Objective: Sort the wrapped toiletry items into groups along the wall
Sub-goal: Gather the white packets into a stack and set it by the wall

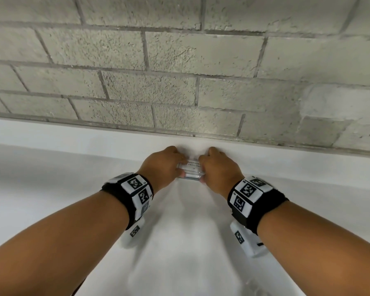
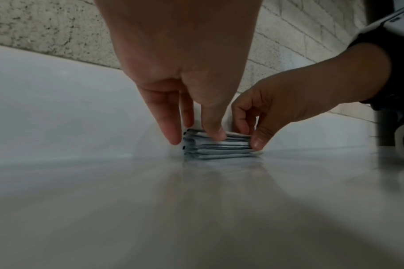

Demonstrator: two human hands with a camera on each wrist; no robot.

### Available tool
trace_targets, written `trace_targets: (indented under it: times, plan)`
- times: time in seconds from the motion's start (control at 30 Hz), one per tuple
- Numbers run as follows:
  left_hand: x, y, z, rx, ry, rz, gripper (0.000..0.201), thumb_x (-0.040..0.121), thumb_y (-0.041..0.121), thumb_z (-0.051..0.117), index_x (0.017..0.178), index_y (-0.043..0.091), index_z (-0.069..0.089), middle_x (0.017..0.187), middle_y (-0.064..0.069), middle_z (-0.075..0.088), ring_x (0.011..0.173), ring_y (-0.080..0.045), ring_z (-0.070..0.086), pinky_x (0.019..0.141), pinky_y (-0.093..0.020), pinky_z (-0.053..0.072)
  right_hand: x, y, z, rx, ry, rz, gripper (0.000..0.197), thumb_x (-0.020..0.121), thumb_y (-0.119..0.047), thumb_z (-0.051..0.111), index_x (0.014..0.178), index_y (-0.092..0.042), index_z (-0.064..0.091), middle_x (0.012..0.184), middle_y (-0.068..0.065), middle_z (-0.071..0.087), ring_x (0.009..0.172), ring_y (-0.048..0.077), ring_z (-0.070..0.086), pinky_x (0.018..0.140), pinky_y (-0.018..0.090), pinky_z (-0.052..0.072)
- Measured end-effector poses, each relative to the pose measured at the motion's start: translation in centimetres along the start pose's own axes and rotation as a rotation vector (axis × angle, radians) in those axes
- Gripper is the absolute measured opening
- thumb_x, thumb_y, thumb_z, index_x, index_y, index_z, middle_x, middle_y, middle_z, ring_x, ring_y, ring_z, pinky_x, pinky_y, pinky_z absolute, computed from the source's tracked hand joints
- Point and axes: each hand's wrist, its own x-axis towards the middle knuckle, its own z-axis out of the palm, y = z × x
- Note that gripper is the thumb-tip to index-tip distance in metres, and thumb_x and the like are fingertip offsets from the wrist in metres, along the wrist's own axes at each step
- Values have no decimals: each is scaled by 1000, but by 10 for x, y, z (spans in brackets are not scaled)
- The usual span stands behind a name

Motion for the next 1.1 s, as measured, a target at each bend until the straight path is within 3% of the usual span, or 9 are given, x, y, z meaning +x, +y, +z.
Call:
trace_targets:
  times: [0.23,0.37,0.5,0.63,0.8,0.93,1.1]
  plan:
    - [3,-1,3,-68,-9,-38,43,82,26,69,124,21,62,125,0,55,115,-19,54,95,-24,37,2,3,-2,92,-55,19,35,78,-25,73,108,-14,58,117,8,45,100,30,57,87,41,51]
    - [-4,2,-5,-147,46,-66,56,77,29,74,129,24,54,126,2,52,102,-19,60,91,-29,45,-7,9,-6,140,-33,28,43,76,-39,74,110,-18,58,114,5,44,97,25,56,85,38,51]
    - [-20,8,-21,-119,150,-38,49,84,38,67,129,26,51,126,4,49,96,-19,64,86,-36,51,-34,25,-25,185,43,89,33,85,-42,64,108,-18,60,113,4,46,94,23,57,83,34,50]
    - [-52,23,-29,-55,104,-22,40,89,39,61,125,26,53,124,5,49,102,-18,63,88,-36,50,-84,45,-49,194,-115,158,33,87,-43,62,113,-23,61,115,3,52,100,21,58,90,33,47]
    - [-120,57,-23,-38,-9,68,34,87,43,63,118,28,58,125,4,53,102,-14,62,88,-29,48,-176,55,-65,187,-345,164,35,88,-43,60,120,-29,59,110,-6,59,99,15,56,84,26,42]
    - [-184,88,-17,-123,-120,97,30,87,47,61,113,33,60,115,13,55,93,-7,63,86,-26,47,-264,47,-61,277,-390,207,22,86,-46,61,107,-41,59,95,-16,59,88,9,60,78,25,45]
    - [-239,115,-9,-93,-225,150,25,87,50,58,106,35,62,102,17,56,92,-5,58,83,-25,46,-340,28,-53,301,-332,216,22,90,-34,61,112,-32,64,96,-17,58,93,8,58,87,27,47]
